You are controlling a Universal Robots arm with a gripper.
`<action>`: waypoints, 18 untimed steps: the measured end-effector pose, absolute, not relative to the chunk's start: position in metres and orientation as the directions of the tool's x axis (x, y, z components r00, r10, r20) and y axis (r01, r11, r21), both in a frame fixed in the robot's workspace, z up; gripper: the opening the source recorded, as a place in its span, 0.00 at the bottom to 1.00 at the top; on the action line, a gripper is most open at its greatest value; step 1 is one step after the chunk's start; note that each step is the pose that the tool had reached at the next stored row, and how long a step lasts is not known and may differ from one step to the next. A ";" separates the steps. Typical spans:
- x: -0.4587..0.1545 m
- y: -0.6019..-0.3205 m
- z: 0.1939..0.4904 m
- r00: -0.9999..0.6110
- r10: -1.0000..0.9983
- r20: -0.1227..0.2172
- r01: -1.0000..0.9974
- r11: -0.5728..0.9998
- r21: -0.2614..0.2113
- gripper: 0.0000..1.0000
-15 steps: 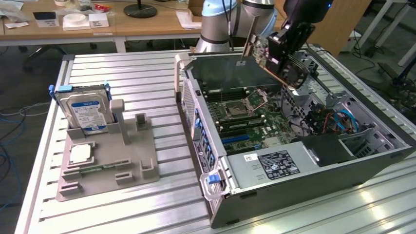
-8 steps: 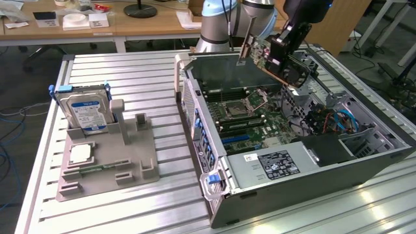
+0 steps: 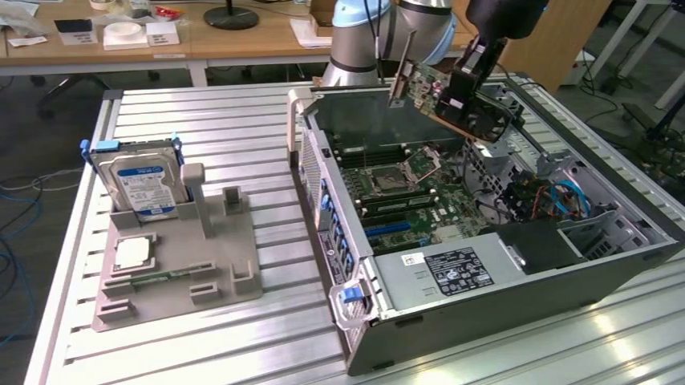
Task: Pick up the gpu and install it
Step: 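Insert the gpu into the slot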
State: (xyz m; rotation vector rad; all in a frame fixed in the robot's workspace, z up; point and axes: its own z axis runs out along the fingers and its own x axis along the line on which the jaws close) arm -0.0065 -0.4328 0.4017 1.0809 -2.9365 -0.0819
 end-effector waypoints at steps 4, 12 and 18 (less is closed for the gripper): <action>-0.006 -0.433 0.401 -0.715 -0.699 -0.007 -0.699 0.713 0.053 0.28; -0.006 -0.433 0.400 -0.624 -0.781 -0.018 -0.781 0.623 0.040 0.28; -0.006 -0.433 0.400 -0.551 -0.834 -0.027 -0.835 0.550 0.028 0.28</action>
